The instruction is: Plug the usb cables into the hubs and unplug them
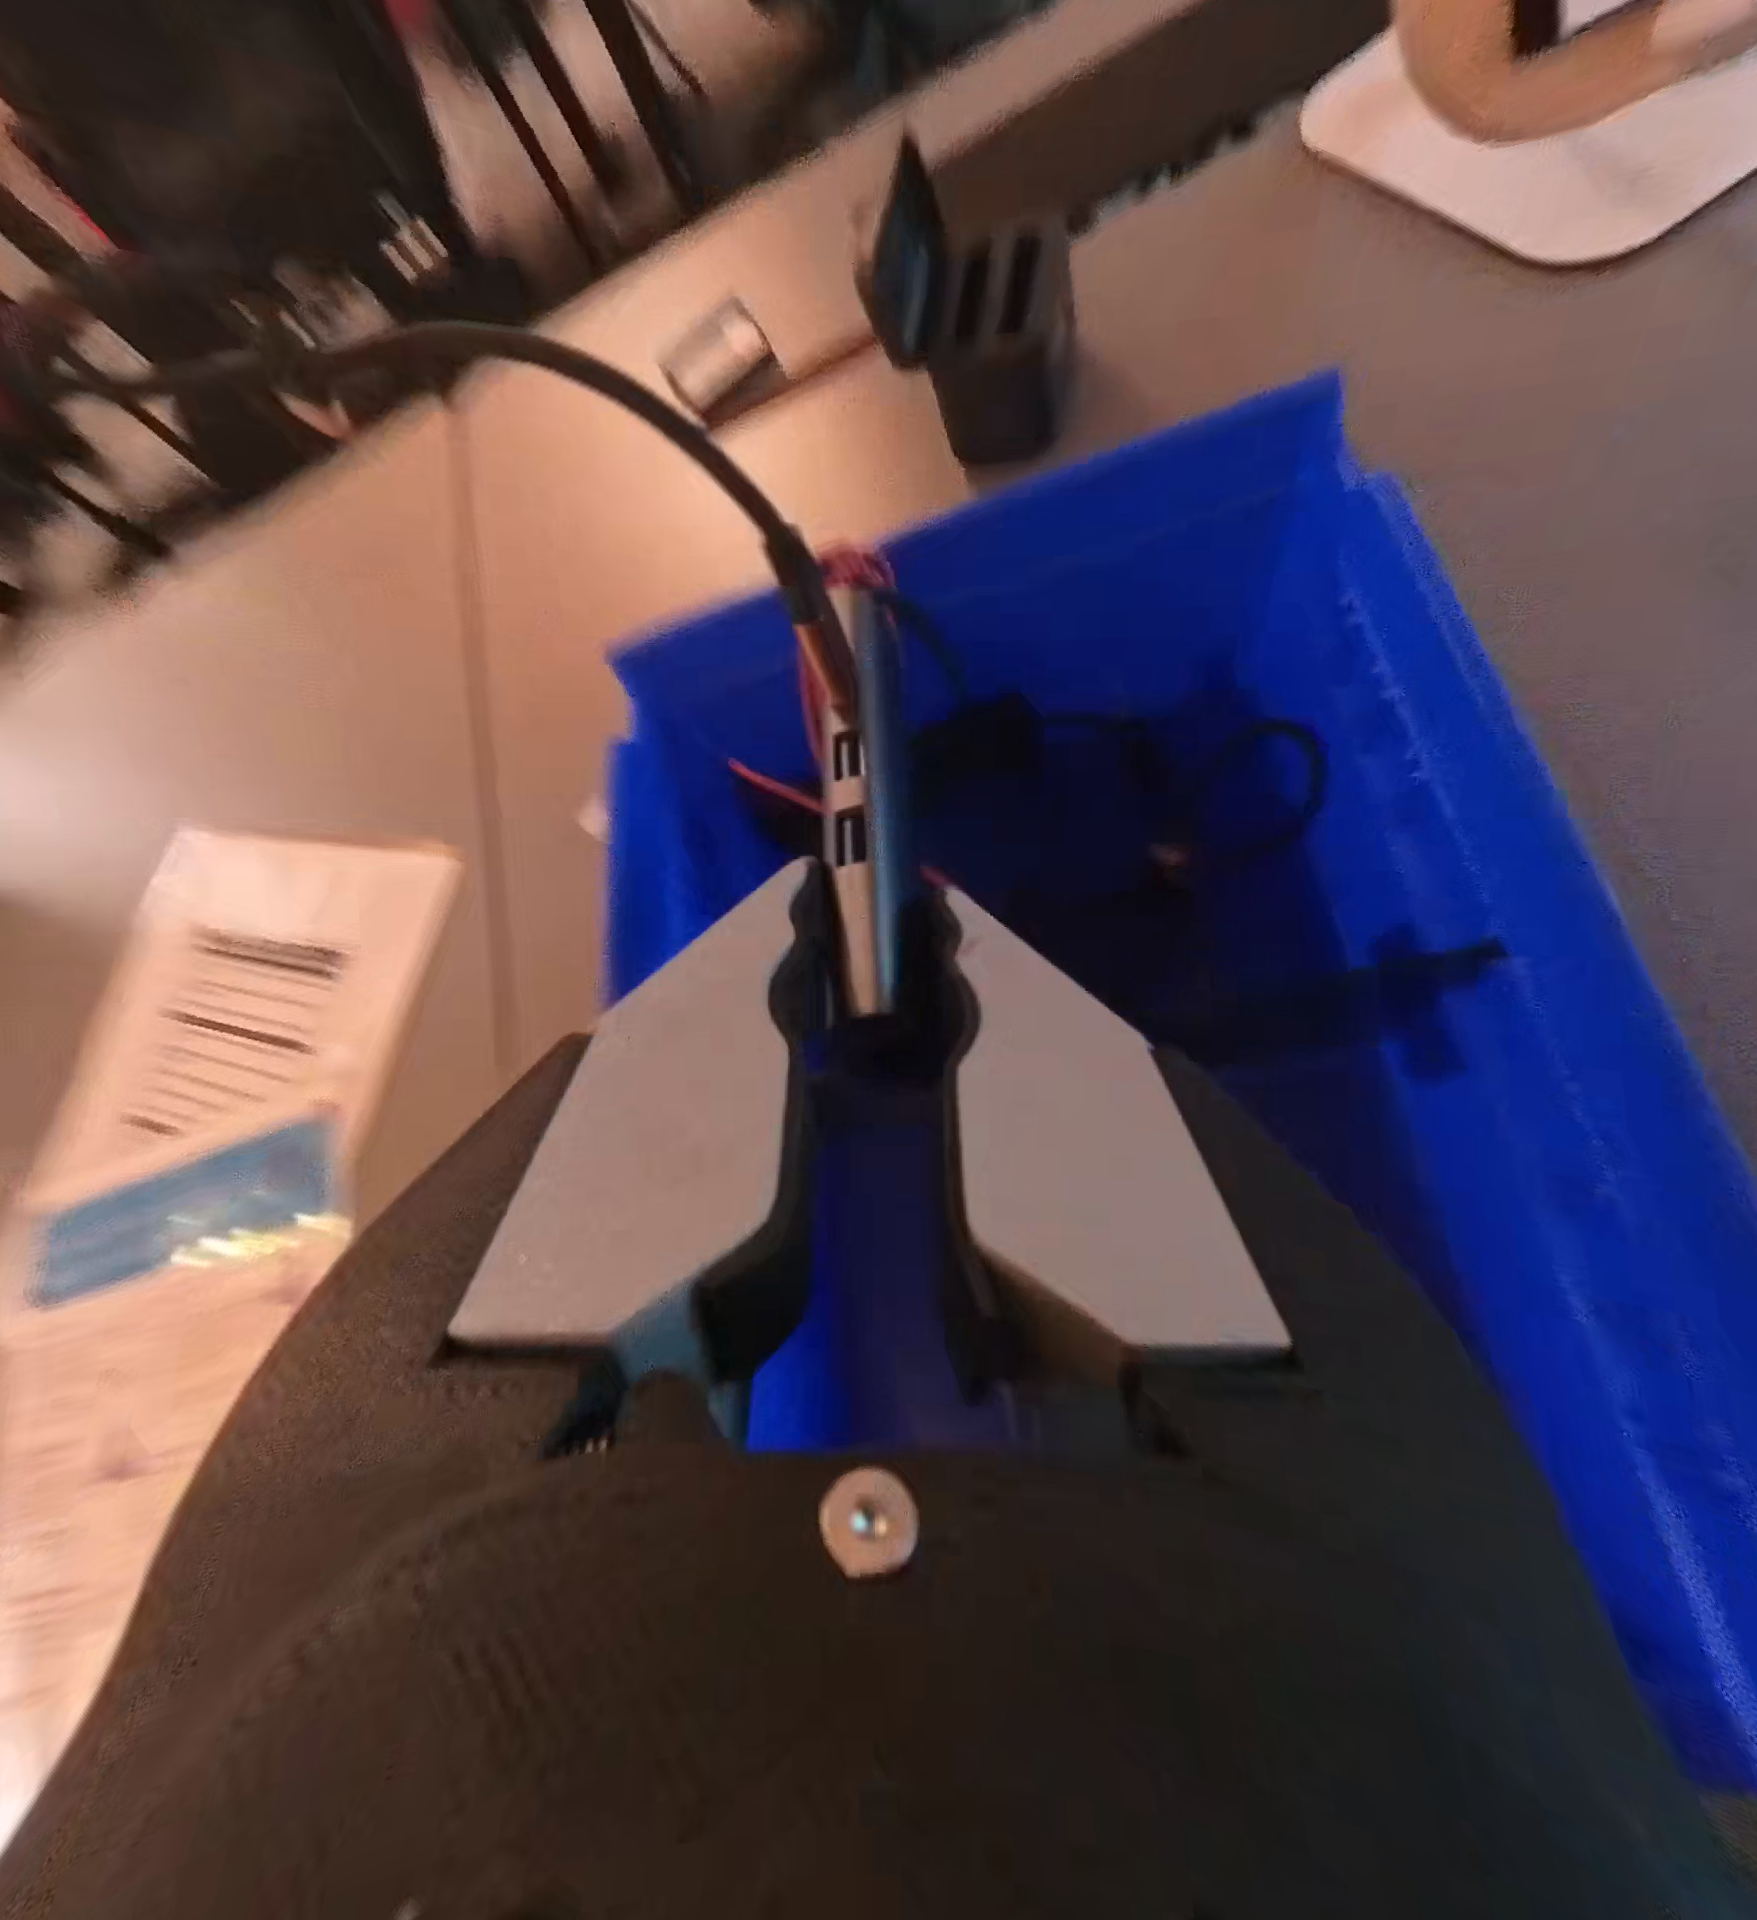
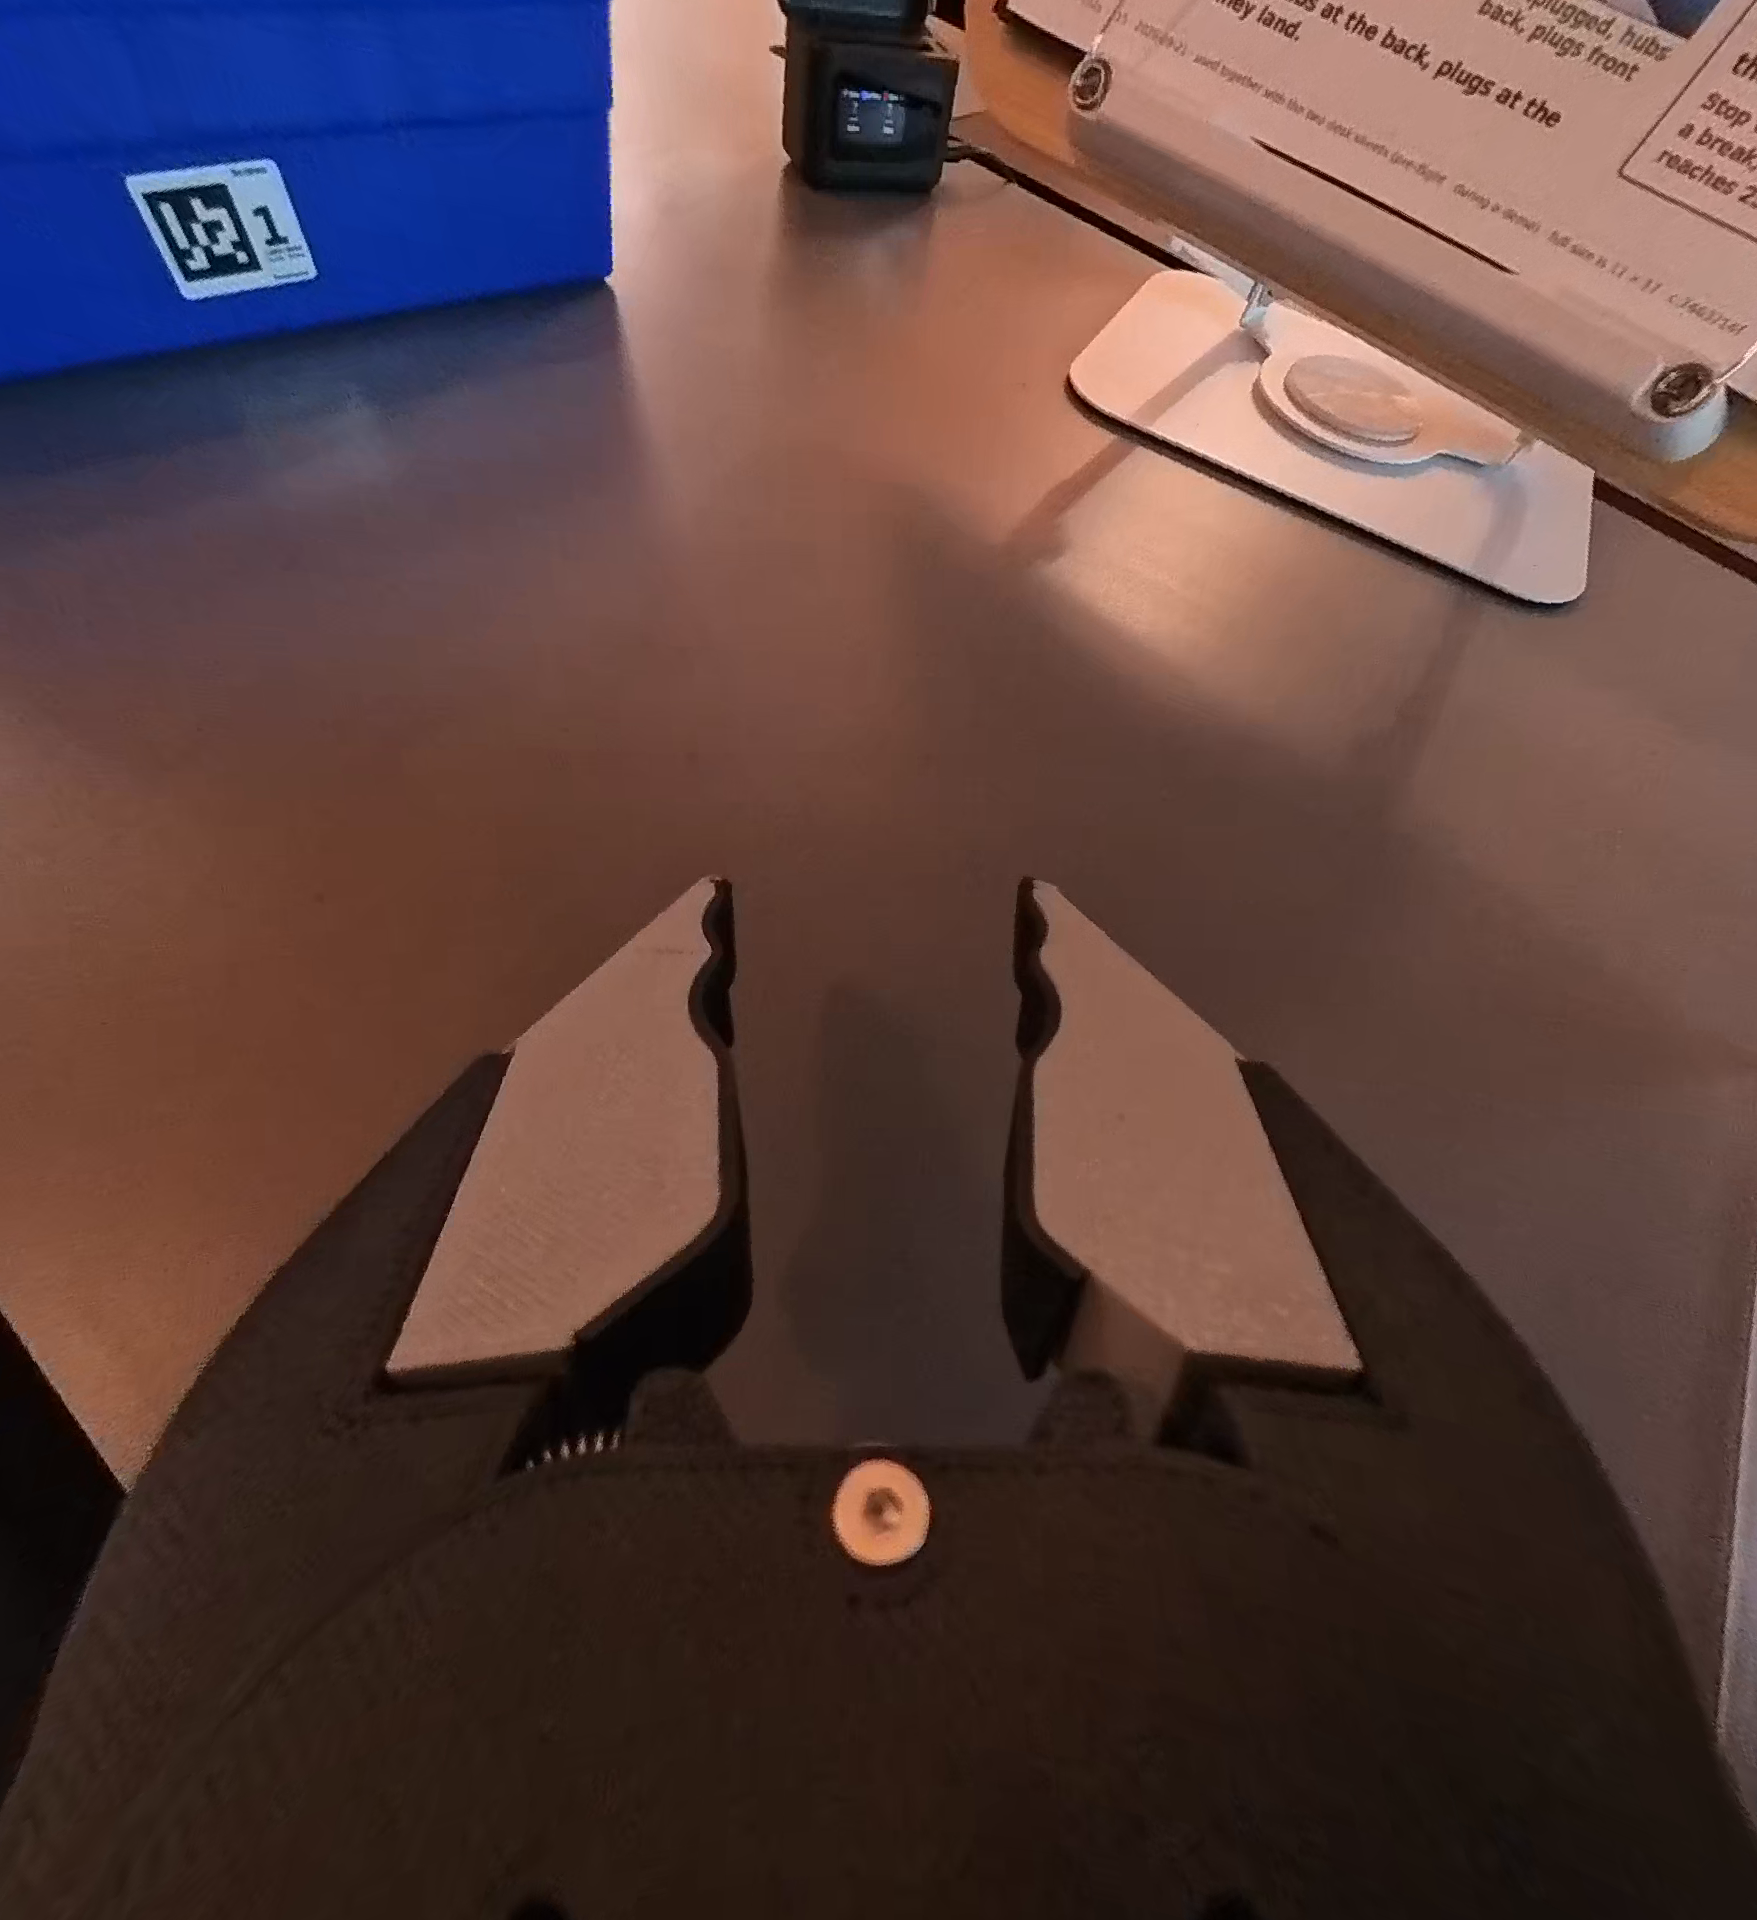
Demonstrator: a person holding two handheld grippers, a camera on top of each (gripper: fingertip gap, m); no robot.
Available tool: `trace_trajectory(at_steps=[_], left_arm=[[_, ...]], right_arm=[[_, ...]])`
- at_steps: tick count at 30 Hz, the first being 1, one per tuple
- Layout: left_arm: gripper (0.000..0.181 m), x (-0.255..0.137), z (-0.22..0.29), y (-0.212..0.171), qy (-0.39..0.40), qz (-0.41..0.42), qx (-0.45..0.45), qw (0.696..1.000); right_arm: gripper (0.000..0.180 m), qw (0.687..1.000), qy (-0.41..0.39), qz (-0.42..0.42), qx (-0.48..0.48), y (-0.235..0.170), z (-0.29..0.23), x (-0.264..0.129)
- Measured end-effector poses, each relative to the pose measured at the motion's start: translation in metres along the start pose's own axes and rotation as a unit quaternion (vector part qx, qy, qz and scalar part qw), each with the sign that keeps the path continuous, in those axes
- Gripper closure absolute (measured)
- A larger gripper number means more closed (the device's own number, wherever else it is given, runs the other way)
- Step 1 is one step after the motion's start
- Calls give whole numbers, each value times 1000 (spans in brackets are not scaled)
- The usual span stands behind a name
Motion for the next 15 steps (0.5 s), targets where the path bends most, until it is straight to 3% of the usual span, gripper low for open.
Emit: trace_trajectory(at_steps=[3,5,10,15], left_arm=[[166,-42,10,28,85,54,103,990],[166,-72,29,48,92,105,138,981],[166,-139,94,89,19,237,166,957],[165,-200,145,114,-31,354,168,919]], right_arm=[[129,1000,10,6,6,1,0,-2],[132,999,28,18,11,2,0,-5],[139,990,126,55,16,9,-14,-23],[139,978,185,90,-32,41,-40,-71]])
Point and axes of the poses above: each gripper's, where its closed fingertips meet, x out along the fingers, y out of its top, z = x × y across the jaws, the point moved 7 cm from there along -x, back along the fingers, and after that the axes turned 12 degrees about x, right-handed, at the moved point
